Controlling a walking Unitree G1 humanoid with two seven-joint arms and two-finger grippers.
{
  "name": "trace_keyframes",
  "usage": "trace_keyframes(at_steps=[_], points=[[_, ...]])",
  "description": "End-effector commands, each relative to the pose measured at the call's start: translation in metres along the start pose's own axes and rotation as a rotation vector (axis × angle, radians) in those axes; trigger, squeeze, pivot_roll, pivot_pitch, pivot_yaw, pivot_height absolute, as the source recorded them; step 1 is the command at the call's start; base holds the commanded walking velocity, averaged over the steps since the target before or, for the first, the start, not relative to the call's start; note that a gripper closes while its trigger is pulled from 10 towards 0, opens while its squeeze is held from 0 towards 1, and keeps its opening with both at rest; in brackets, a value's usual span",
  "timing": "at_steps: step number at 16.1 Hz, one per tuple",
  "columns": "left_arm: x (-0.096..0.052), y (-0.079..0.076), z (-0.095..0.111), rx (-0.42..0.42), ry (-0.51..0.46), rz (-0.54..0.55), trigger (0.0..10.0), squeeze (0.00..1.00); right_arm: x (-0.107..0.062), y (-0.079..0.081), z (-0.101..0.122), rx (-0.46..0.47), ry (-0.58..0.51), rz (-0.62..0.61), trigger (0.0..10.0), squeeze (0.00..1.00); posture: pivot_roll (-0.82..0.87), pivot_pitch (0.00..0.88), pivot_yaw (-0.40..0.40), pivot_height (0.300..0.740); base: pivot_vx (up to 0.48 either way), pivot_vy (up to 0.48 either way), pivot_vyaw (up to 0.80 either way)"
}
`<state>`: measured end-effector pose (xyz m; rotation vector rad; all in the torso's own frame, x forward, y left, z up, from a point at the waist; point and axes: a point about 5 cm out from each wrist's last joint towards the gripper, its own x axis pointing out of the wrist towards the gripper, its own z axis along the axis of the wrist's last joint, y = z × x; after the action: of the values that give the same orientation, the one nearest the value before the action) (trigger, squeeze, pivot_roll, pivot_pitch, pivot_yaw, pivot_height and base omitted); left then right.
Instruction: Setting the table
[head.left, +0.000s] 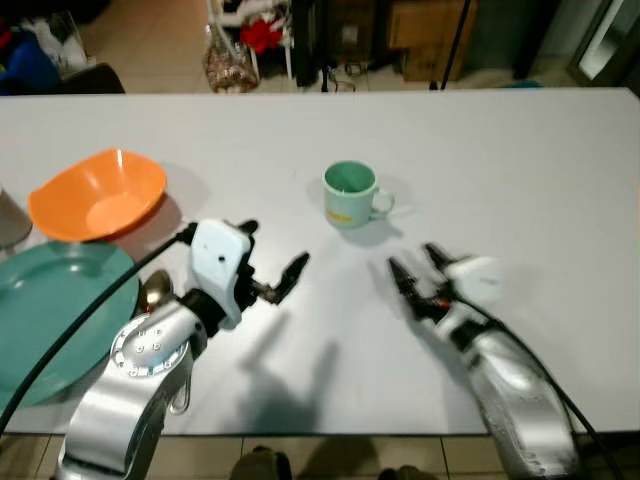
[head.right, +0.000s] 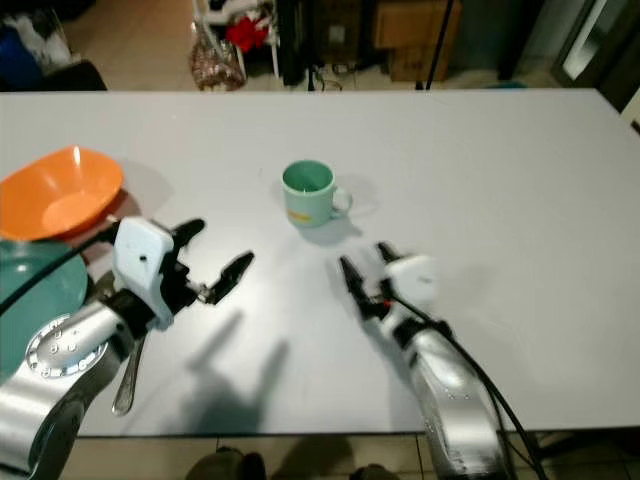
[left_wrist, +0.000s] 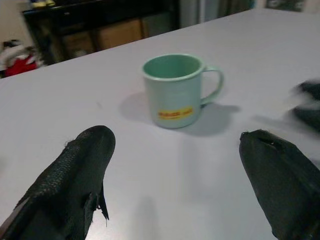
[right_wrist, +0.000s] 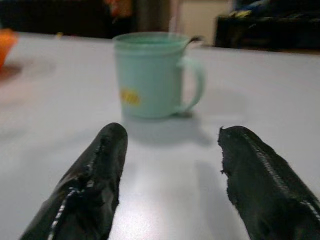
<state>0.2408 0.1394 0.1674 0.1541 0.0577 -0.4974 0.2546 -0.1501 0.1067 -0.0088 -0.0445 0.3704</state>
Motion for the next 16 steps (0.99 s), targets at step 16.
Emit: trace_keyframes(at_steps=[16], points=[[0.002, -0.001, 0.018, 0.013, -0.099, 0.148, 10.0, 0.00, -0.039, 0.024, 0.064, 0.013, 0.003, -0.186, 10.0, 1.00, 0.02, 0.015, 0.081, 0.740, 0.000, 0.000, 0.60]])
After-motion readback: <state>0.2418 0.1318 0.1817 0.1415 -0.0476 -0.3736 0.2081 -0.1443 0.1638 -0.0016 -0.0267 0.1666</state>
